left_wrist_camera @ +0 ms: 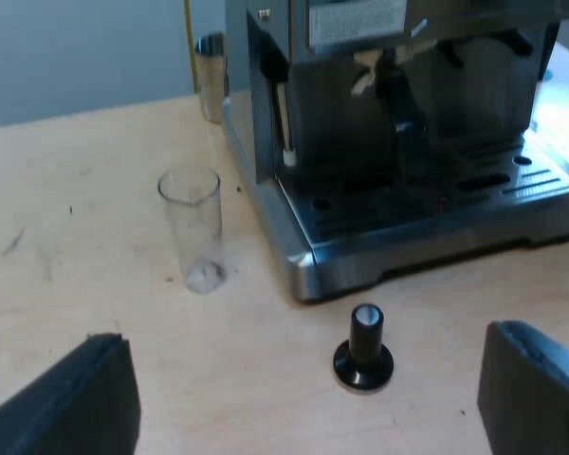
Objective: Remove mug from coffee machine
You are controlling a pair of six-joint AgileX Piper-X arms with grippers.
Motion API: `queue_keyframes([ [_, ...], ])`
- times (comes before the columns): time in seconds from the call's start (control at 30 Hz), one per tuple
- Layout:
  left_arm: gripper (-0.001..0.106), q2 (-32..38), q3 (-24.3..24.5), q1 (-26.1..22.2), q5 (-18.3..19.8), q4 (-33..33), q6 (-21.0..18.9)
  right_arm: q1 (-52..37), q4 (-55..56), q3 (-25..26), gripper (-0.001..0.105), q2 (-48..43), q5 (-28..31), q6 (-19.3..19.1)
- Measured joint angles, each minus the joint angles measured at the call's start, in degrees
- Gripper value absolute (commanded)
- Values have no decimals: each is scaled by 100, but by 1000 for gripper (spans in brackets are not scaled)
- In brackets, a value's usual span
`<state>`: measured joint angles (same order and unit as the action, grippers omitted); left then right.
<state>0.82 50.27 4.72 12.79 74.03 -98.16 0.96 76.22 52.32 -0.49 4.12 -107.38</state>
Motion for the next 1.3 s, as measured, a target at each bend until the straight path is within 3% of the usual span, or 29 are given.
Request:
queue_keyframes([
  [0.07,79,0,-18,0,0,-139,-1,0,-364,-382,60,0,0,-11],
  [0.37,79,0,-266,0,-33,-498,-1,0,-1111,-1196,60,0,0,-11],
  [0.67,79,0,-751,0,-33,-718,-1,0,-1138,-1528,60,10,0,-11],
  [1.03,79,-10,-1893,0,-33,-952,6,0,-1131,-1805,60,10,0,-11],
  [1.3,79,-10,-1922,0,-33,-1000,6,0,-986,-1805,60,10,0,-11],
])
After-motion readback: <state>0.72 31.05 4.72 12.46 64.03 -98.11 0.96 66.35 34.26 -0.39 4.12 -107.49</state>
